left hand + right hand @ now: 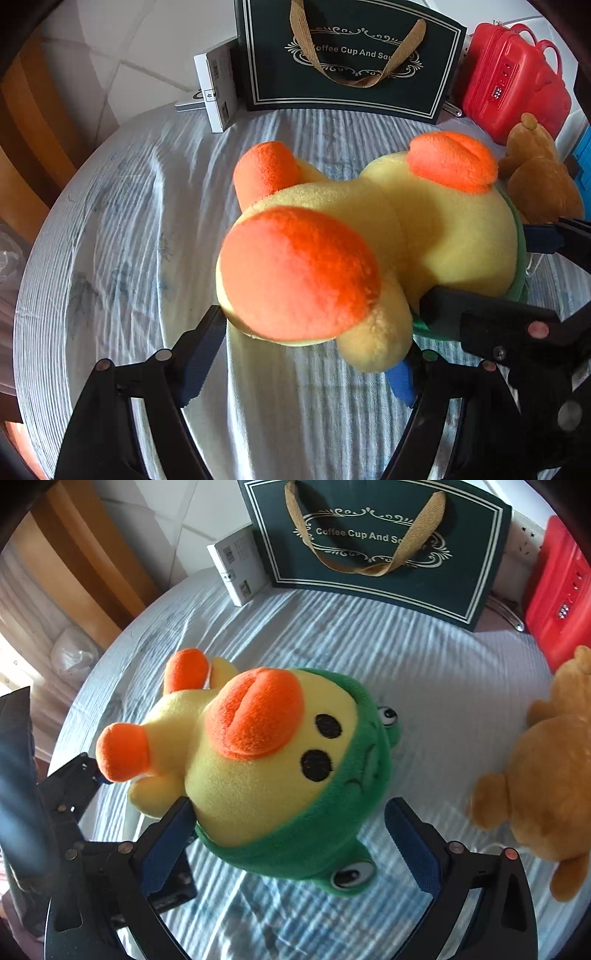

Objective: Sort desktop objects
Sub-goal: 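Grasp the yellow duck plush with both grippers together, then carry the duck plush into the blue crate and release it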

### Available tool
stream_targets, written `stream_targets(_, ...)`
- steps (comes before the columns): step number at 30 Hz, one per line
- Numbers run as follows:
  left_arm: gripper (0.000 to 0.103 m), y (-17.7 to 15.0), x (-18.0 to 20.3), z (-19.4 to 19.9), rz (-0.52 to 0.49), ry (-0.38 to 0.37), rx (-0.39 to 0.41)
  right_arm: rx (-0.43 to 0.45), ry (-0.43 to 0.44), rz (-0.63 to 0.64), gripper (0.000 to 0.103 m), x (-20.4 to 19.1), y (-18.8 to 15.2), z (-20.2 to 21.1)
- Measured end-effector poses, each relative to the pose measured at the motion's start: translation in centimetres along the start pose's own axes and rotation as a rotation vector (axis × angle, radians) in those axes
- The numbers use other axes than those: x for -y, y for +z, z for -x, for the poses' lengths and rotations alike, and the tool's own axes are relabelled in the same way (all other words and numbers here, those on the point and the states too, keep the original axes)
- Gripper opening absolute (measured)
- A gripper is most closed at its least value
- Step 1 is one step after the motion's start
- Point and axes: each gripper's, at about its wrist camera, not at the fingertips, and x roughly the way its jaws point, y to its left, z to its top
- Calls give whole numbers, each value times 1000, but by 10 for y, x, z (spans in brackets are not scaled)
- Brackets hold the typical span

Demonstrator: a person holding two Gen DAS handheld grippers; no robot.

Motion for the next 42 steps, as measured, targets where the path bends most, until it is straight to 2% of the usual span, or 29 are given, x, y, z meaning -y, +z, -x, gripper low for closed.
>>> stream_targets(4,75,2,1,-2,-16,7,34,-8,9,10,103,-2,3,-9)
stream_targets(7,69,-1,3,4,-17,13,57,13,-7,46,87,-5,0,-3)
stream_targets(13,69,-7,15,47,-18,26,141,71,5,98,83,-7,-9,28)
stream_targets(24,69,-33,68,177,-44,40,352,249,27,134,83,-12,-54,157)
stream_targets(29,69,-42,103,236,-84,40,442,350,6,153,83,-9,-83,226)
stream_targets(36,69,-57,170,303,-139,-1,553,475,-21,124,84,14,-133,312)
stream_targets(42,69,-64,246,348,-224,-34,626,559,-41,94,84,58,-187,383)
